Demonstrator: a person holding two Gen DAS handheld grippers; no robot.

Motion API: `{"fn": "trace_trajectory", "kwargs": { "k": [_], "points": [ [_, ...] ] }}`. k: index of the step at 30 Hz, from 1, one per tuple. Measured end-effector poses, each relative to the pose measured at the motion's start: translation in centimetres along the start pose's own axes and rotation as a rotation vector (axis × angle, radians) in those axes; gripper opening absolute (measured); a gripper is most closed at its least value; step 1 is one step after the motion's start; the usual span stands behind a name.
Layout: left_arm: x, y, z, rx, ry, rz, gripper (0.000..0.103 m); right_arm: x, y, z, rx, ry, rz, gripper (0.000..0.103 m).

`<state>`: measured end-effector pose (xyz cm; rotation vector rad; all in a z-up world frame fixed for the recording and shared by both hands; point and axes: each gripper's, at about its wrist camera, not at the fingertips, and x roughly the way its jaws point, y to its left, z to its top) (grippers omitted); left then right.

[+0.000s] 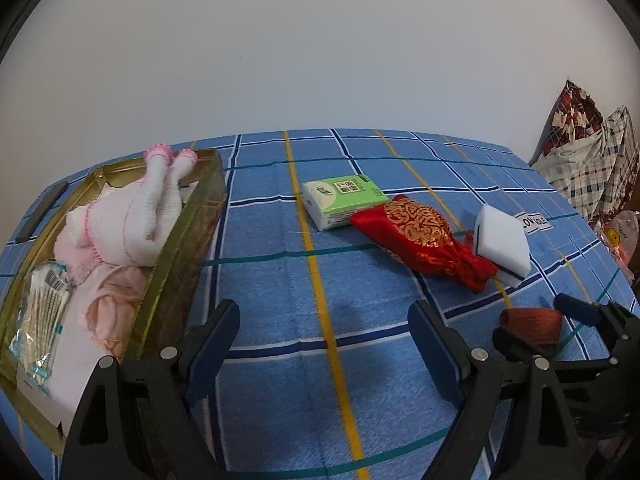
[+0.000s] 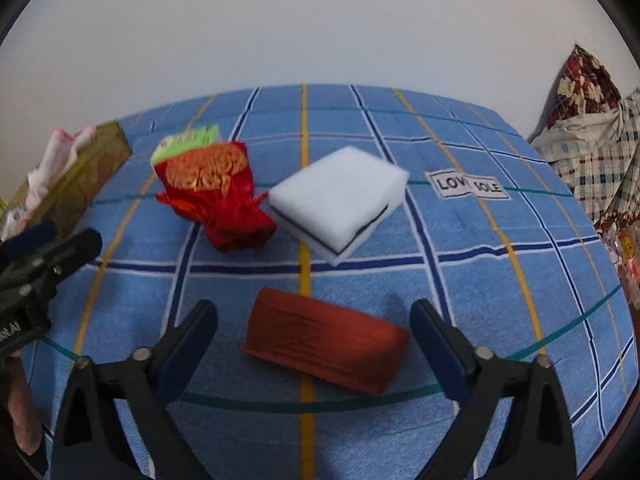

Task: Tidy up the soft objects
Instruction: 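Grasp the red rectangular block with the right tool and lift it, then grasp the red gold-patterned pouch with the left tool while the right holds the block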

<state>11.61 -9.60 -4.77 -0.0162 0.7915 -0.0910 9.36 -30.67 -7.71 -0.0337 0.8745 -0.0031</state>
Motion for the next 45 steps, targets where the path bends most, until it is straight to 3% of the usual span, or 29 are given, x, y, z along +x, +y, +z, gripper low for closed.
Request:
{"fn": "trace_trajectory", "kwargs": {
  "k": [2,7,17,21,35,43,44,45],
  "points": [
    [0.1,-0.1,0.0,-0.005,0.006,-0.009,0.088,0.1,-0.2,-0.1,0.003,0.005,-0.024,0.082],
    [0.4,-0.4,0.1,-0.01,0.019,-0.016,0.088,-0.3,-0.5,-0.4,-0.016,-0.011,0.011,0.081],
    [0.9,-2.1,1.7,-0.013,0.018,-0.031,0.088,-4.5,-2.2,0.8,0.062,-0.243,-0.068,0.081],
    [1.8,-2.8,2.6,-0.045,0.024,-0.047,0.088,-4.4,-3.0,2.1,0.096,-0.288,-0.111,0.081],
    [5.7,-5.1,3.9,-0.061,0.063,-0.016,0.088,-3.9,-5.3,2.4,0.214,-0.334,-0.106,0.081],
    [7.0,-5.7,4.3,-0.052,0.074,-0.011,0.088,-4.1,-4.5,2.4,0.172,-0.346,-0.12,0.081],
    [7.0,-5.8,4.3,-0.04,0.073,-0.02,0.086,-4.1,-4.4,2.4,0.167,-0.348,-0.119,0.081],
    [7.1,-5.8,4.2,-0.031,0.076,-0.027,0.072,-4.2,-4.3,2.4,0.165,-0.349,-0.122,0.081]
  ]
}}
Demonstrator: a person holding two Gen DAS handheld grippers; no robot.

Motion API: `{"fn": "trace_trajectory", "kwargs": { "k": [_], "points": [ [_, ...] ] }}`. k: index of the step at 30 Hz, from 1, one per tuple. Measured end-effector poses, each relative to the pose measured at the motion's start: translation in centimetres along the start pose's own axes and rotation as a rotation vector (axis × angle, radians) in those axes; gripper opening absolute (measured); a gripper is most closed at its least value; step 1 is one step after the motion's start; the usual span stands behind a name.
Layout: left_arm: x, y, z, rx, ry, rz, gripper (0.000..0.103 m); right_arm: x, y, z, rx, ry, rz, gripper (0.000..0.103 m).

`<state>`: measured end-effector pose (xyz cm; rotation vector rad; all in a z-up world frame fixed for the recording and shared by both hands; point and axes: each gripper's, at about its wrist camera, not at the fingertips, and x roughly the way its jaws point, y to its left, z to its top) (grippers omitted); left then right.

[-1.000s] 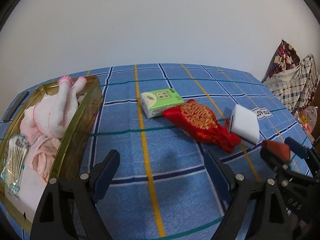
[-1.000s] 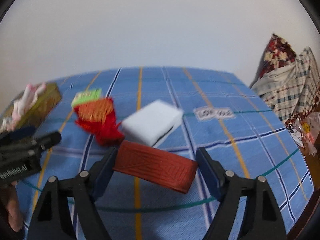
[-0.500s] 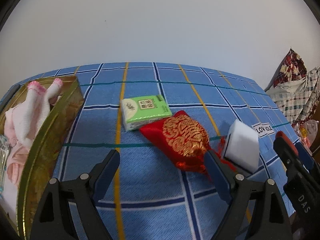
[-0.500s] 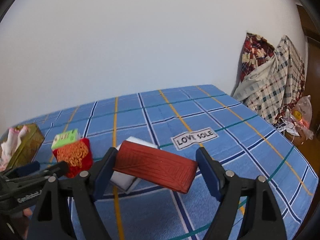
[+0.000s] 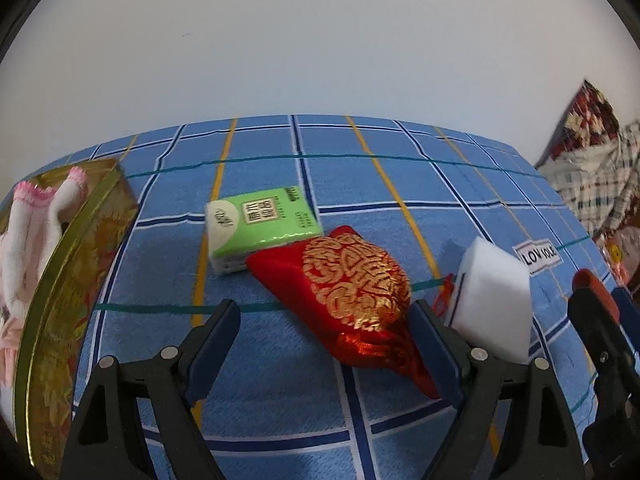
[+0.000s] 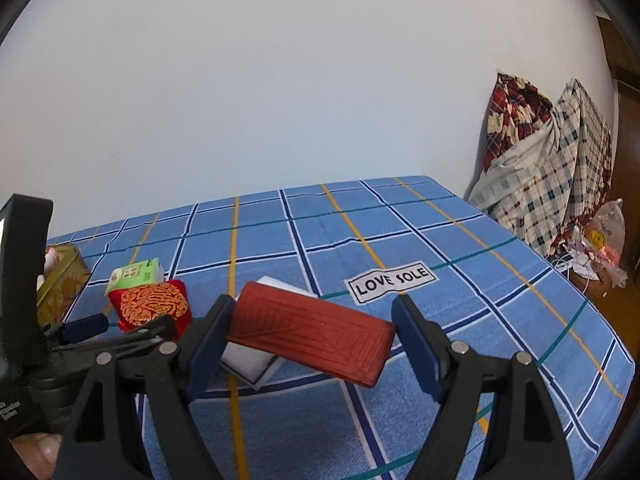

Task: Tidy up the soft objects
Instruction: 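Grasp the red gold-patterned pouch with the left tool while the right holds the block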

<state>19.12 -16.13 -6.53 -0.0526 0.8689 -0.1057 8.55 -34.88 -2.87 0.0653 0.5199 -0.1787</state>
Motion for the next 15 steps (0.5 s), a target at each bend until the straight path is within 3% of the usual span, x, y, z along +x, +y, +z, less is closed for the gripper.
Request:
{"fn": "trace_trajectory", "kwargs": {
  "k": [1,2,4,5,15],
  "points": [
    [0.2,0.0,-0.1,0.004,0.015,-0.029,0.06,0.0,0.0,0.0,-0.002,-0.002,-0.001,0.081],
    [0.5,0.1,-0.1,-0.002,0.028,-0.057,0.04,-0.1,0.1,0.0,-0.003,-0.005,0.001,0.081],
    [0.4,0.3,-0.2,-0.006,0.022,-0.069,0.032,-0.3,0.0,-0.1,0.001,-0.013,0.002,0.081],
    [0.2,0.3,-0.3,0.007,0.015,-0.07,0.022,-0.3,-0.1,-0.1,0.003,-0.015,0.002,0.081],
    [-2.9,2.2,-1.6,0.01,-0.083,-0.049,0.016,-1.4,-0.3,-0.2,0.003,-0.084,0.033,0.081]
  ]
}}
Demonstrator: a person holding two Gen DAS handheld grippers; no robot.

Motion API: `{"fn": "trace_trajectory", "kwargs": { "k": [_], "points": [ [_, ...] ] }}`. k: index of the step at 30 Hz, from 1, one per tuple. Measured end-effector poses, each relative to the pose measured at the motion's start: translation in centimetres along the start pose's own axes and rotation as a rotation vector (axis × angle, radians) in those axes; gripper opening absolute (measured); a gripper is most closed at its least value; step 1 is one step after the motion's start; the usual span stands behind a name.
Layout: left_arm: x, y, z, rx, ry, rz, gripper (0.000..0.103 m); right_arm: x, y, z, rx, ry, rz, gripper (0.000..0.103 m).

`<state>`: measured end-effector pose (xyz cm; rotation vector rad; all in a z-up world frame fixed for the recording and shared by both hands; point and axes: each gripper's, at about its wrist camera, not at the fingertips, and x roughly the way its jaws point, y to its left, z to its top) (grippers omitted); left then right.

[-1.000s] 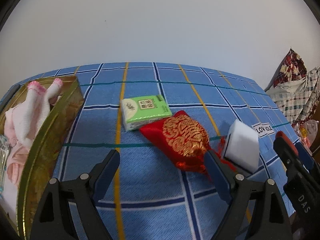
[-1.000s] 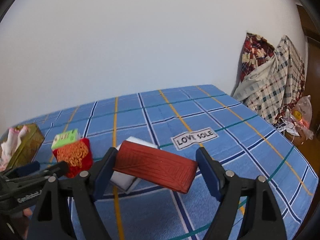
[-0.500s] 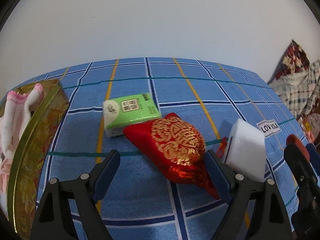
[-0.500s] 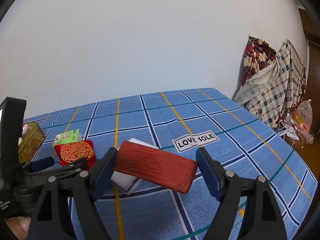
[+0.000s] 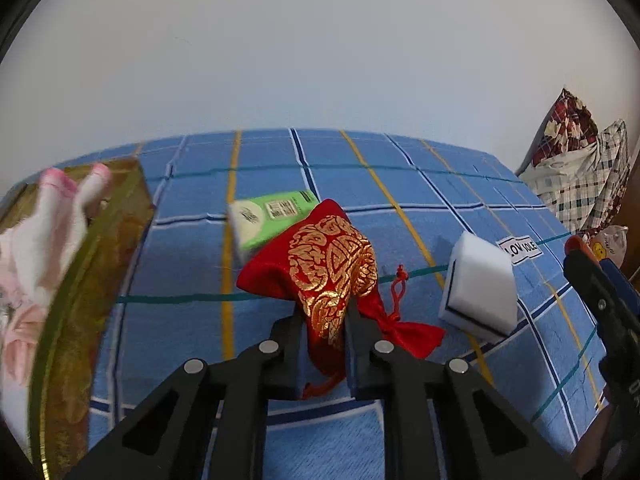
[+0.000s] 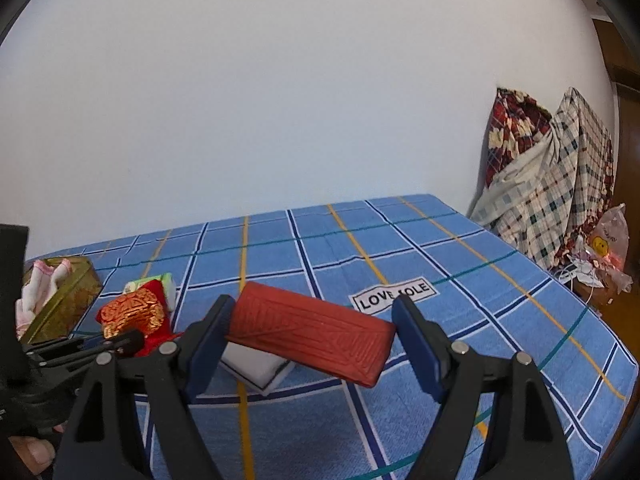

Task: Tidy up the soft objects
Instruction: 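Grasp the red gold-patterned pouch with the left tool while the right holds the block, then carry the pouch with the left tool while the right tool carries the block toward the tray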

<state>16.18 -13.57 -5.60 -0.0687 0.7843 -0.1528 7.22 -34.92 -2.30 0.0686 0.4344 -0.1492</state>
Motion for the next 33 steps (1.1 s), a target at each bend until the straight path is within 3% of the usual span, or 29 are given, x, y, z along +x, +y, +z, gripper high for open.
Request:
{"fn": "trace_trajectory", "kwargs": {
  "k": [13,33],
  "points": [
    [-4.3,0.7,-1.1,0.036,-0.204,0.101,0.016,-1.5,0.7,-0.1,-0.031,-0.093,0.026,0.081],
    [-7.4,2.6,-3.1,-0.018,-0.292,0.111,0.016,-2.2,1.7,-0.4,-0.045,-0.149,0.025,0.081]
  ]
}}
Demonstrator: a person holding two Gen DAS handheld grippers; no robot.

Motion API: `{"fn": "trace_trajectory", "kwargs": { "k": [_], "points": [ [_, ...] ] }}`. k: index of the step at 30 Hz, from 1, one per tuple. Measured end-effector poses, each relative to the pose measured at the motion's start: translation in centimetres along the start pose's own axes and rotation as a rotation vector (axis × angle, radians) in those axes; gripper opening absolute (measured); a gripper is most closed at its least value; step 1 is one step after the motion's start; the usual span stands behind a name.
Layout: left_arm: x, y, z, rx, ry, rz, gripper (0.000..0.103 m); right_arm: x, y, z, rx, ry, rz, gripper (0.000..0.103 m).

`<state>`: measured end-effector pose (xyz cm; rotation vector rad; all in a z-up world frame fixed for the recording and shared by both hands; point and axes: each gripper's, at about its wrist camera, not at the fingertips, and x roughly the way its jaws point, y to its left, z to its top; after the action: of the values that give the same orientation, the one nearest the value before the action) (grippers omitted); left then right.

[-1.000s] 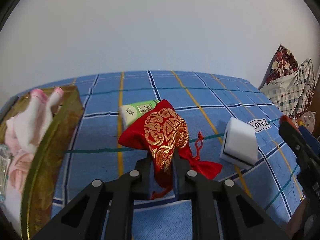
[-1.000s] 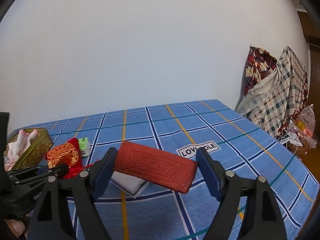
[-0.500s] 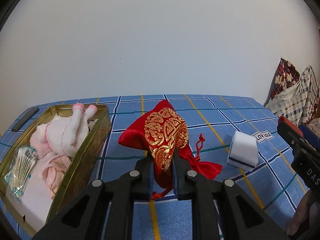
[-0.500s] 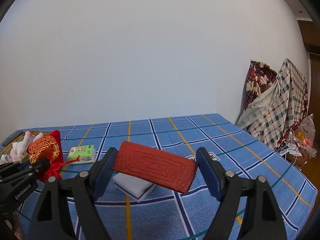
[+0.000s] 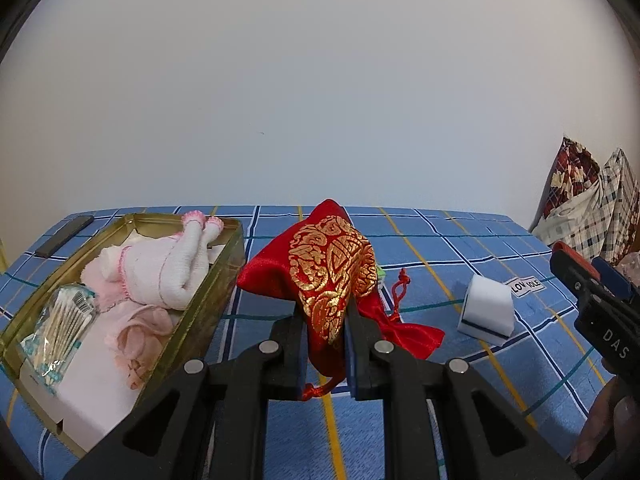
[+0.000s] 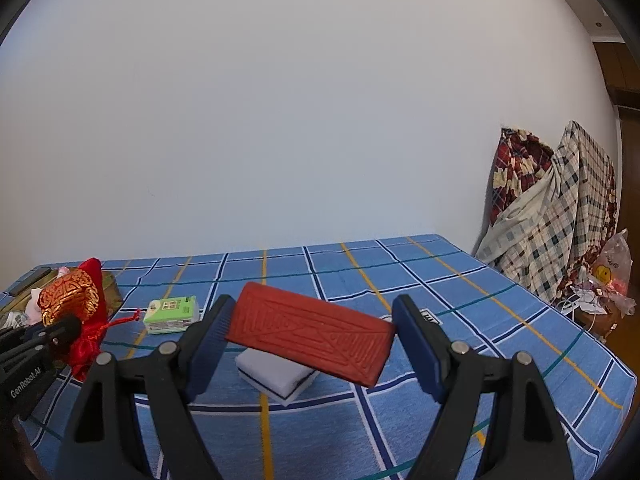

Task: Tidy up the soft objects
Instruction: 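Carry the pouch with the left tool while the right tool carries the block toward the tray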

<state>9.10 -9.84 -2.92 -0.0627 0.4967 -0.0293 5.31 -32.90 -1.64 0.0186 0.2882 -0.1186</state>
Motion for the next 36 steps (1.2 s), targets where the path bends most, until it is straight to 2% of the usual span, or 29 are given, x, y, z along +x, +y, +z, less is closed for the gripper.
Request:
{"fn": "trace_trajectory", "kwargs": {
  "k": [9,25,36],
  "points": [
    [-1.4,0.1,-0.3,-0.004,-0.06,0.038,0.016,-0.3,1.0,-0.2,-0.008,-0.009,0.017,0.081],
    [-3.5,0.6,-0.6,-0.003,-0.138,0.052,0.016,-0.9,2.0,-0.6,-0.007,-0.025,0.05,0.081],
    [-4.1,1.5,-0.7,-0.017,-0.152,0.067,0.016,-1.2,3.5,-0.8,-0.02,-0.027,0.084,0.081]
  ]
}}
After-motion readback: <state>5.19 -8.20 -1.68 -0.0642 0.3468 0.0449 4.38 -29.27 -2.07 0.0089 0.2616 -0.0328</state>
